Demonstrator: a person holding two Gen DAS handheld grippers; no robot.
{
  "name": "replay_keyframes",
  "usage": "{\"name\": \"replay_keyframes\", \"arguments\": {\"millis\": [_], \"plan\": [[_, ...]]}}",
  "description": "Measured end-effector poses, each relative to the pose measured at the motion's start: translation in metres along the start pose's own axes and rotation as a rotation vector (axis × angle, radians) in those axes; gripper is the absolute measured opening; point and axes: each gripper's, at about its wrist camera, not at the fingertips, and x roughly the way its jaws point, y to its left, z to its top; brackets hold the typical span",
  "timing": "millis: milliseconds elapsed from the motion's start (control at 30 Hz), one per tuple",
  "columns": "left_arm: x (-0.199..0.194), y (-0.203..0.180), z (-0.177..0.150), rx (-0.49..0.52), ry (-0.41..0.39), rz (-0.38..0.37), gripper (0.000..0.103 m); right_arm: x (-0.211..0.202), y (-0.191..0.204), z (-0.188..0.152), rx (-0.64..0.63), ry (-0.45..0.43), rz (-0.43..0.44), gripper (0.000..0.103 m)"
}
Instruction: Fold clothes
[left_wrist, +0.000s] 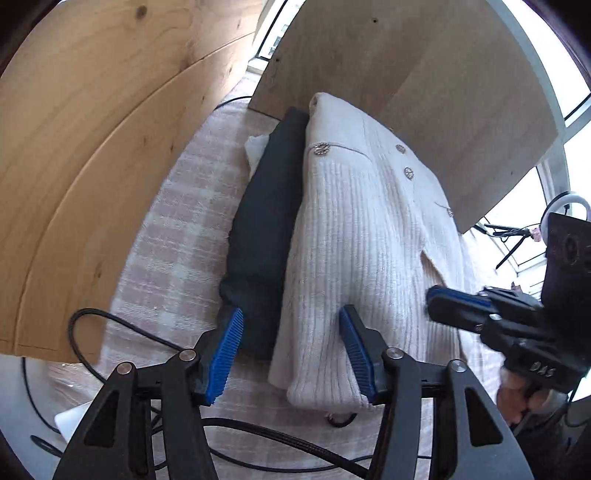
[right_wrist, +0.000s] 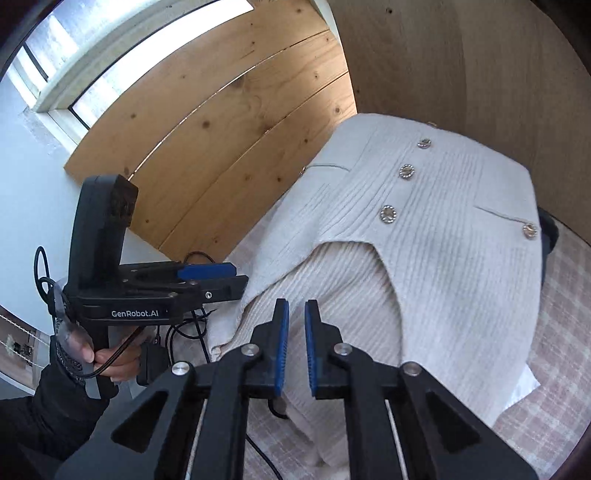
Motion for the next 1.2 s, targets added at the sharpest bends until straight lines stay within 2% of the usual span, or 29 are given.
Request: {"name": "replay_keyframes", "arguments": {"millis": [33,100,133,300,367,400,467,500,567,600,733,800,867,900,933,967,1000,1033,1067,1100,1167,1200], "plan": [[0.001,-0.003,0.002,0.012,-0.007,-0.011,0.044,0.003,0.000,0.001,0.004,0.005,0.003,0.009],[0.003,-0.010,0.003,0.030,-0.005,-0.036,0.015,0.006,0.000,0.004,0.015,0.016,0.015,0.009],[0.002,-0.014,0.004,0.039,-0.002,-0.038,0.009,0.006,0.000,0.005,0.022,0.020,0.024,0.009],[-0.032,-0.038,0.001,0.160,-0.111,0.099,0.006,-0.003,0.014,0.008,-0.017,0.004,0.005,0.010],[-0.041,-0.044,0.000,0.214,-0.163,0.190,0.002,0.001,0.016,0.010,-0.028,0.004,0.005,0.010],[-0.042,-0.047,0.000,0.230,-0.168,0.214,0.002,0.011,0.014,0.010,-0.017,0.028,-0.007,0.010],[-0.030,-0.047,0.002,0.234,-0.141,0.195,0.002,0.039,0.006,0.005,0.001,0.093,-0.021,0.010],[-0.019,-0.045,0.005,0.240,-0.110,0.219,0.008,0.051,0.005,0.002,-0.011,0.121,-0.039,0.010],[-0.008,-0.044,0.007,0.251,-0.081,0.257,0.005,0.051,0.009,0.000,-0.017,0.141,-0.031,0.010],[-0.008,-0.045,0.008,0.255,-0.083,0.266,0.006,0.041,0.011,0.001,-0.012,0.135,-0.009,0.010],[-0.028,-0.065,0.013,0.313,-0.159,0.208,0.007,-0.017,0.005,0.006,0.032,0.023,0.040,0.010],[-0.026,-0.080,0.017,0.371,-0.168,0.190,0.013,-0.043,-0.009,0.008,0.075,-0.039,0.026,0.011],[-0.013,-0.089,0.025,0.391,-0.140,0.154,0.014,-0.062,-0.025,0.007,0.109,-0.095,-0.044,0.011],[-0.005,-0.091,0.029,0.399,-0.121,0.144,0.016,-0.062,-0.035,0.004,0.145,-0.097,-0.044,0.011],[0.009,-0.091,0.027,0.421,-0.090,0.173,0.017,-0.061,-0.045,0.001,0.183,-0.095,-0.038,0.011],[0.024,-0.091,0.026,0.445,-0.059,0.210,0.017,-0.060,-0.056,-0.002,0.221,-0.093,-0.033,0.011],[0.042,-0.090,0.025,0.475,-0.035,0.284,0.021,-0.052,-0.064,-0.006,0.241,-0.072,-0.046,0.014],[0.053,-0.087,0.023,0.499,-0.028,0.318,0.022,-0.037,-0.071,-0.012,0.246,-0.016,-0.092,0.016],[0.050,-0.086,0.025,0.498,-0.032,0.309,0.025,-0.019,-0.075,-0.019,0.243,0.053,-0.123,0.016],[0.047,-0.084,0.027,0.491,-0.035,0.296,0.027,-0.013,-0.077,-0.025,0.238,0.070,-0.123,0.016],[0.026,-0.083,0.039,0.421,-0.032,0.232,0.027,-0.025,-0.076,-0.024,0.245,0.032,-0.095,0.016],[0.014,-0.084,0.046,0.404,-0.065,0.213,0.026,-0.031,-0.076,-0.015,0.239,0.003,-0.083,0.016]]}}
